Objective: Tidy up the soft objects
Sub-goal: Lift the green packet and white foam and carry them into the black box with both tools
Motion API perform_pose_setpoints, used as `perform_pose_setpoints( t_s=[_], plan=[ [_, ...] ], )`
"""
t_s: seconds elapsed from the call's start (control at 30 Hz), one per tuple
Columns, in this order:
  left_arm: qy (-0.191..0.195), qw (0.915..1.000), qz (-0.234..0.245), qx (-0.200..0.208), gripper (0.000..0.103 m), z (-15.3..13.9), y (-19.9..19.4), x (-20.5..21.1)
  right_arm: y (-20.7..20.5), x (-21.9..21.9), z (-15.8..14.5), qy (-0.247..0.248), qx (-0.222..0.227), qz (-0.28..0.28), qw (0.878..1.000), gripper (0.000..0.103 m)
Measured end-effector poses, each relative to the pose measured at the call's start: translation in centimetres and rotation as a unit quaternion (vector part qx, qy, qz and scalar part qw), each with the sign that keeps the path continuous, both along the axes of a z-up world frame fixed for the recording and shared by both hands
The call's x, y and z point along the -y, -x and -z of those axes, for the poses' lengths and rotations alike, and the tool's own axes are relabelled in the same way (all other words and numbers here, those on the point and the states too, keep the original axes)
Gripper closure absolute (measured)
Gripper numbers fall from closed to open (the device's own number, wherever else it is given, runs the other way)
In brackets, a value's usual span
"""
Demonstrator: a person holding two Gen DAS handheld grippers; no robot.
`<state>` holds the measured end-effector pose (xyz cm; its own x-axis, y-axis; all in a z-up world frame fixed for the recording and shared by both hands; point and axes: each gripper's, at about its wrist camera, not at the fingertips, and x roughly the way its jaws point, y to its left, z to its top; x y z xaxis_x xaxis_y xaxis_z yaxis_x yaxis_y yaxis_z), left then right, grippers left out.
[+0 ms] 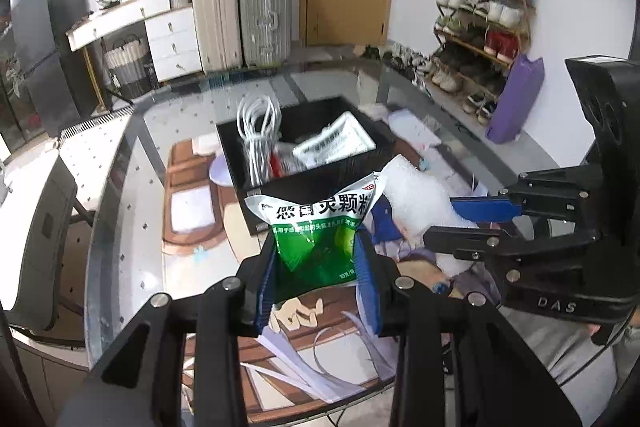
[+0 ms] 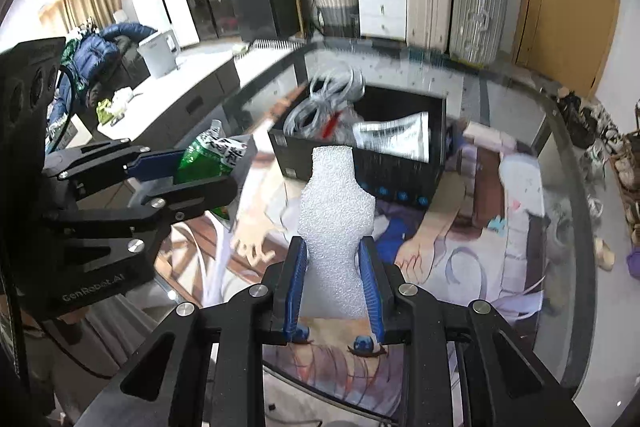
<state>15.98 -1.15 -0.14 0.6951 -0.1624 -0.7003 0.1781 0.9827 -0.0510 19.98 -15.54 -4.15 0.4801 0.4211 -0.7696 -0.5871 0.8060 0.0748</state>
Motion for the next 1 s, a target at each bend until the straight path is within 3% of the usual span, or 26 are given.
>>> perform_pose_setpoints(
  t_s=[0.27, 0.47, 0.7, 0.87, 1.0],
  plan=[
    [0.008, 0.9978, -0.02, 0.062, 0.069, -2.7, 0.2, -0.2, 0.7, -0.1, -3.9, -0.017, 0.077, 0.028, 0.996, 0.076],
    [0.017, 0.9932, -0.042, 0.107, 0.069, -4.9, -0.5, -0.8, 0.1, -0.3, -6.9, -0.058, 0.114, 0.045, 0.991, 0.076],
    [0.029, 0.9889, -0.056, 0.135, 0.068, -6.1, -2.6, -1.9, -1.2, -1.2, -9.2, -0.063, 0.156, 0.066, 0.984, 0.076],
    [0.039, 0.9862, -0.068, 0.146, 0.068, -6.3, -4.4, -2.5, -4.0, -1.9, -8.9, -0.056, 0.147, 0.077, 0.984, 0.076],
    [0.026, 0.985, -0.075, 0.153, 0.068, -5.9, -6.3, -2.4, -7.0, -2.4, -7.8, -0.049, 0.123, 0.081, 0.988, 0.076]
  ],
)
